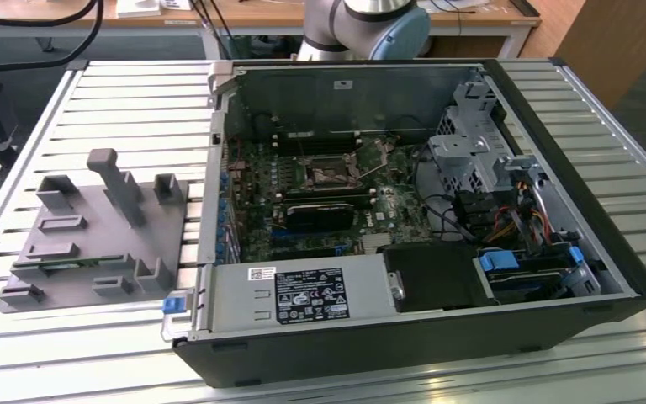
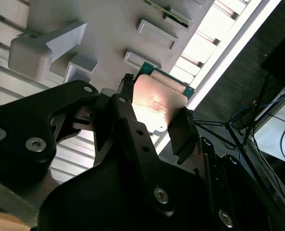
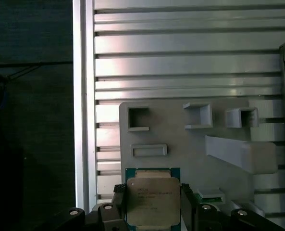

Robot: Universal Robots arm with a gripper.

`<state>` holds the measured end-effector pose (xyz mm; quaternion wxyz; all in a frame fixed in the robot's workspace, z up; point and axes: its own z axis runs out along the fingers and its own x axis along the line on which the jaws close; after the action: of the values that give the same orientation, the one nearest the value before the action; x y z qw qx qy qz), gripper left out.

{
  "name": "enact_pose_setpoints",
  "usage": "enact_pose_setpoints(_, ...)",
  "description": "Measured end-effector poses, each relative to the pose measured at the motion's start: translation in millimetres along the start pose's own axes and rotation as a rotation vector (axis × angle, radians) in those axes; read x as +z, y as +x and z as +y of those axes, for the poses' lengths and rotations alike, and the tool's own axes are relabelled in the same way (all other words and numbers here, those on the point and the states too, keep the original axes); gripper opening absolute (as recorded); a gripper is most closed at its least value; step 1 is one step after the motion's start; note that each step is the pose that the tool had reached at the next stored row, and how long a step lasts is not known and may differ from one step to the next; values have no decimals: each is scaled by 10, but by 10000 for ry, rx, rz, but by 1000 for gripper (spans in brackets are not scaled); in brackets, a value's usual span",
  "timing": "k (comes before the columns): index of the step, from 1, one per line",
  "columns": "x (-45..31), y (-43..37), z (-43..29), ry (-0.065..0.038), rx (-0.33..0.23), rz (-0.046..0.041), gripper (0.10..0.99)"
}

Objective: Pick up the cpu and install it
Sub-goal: 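Pick up the cpu and move it towards the insertion slot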

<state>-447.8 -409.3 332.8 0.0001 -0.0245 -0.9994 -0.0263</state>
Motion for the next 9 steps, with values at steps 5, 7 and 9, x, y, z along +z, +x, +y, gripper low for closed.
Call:
enact_pose_setpoints(5, -38, 0, 2, 0, 0, 0, 537)
enact_pose_setpoints(7, -55, 0, 3, 0, 0, 0, 537)
enact_pose_setpoints(9, -70, 0, 4, -1, 0, -1, 537)
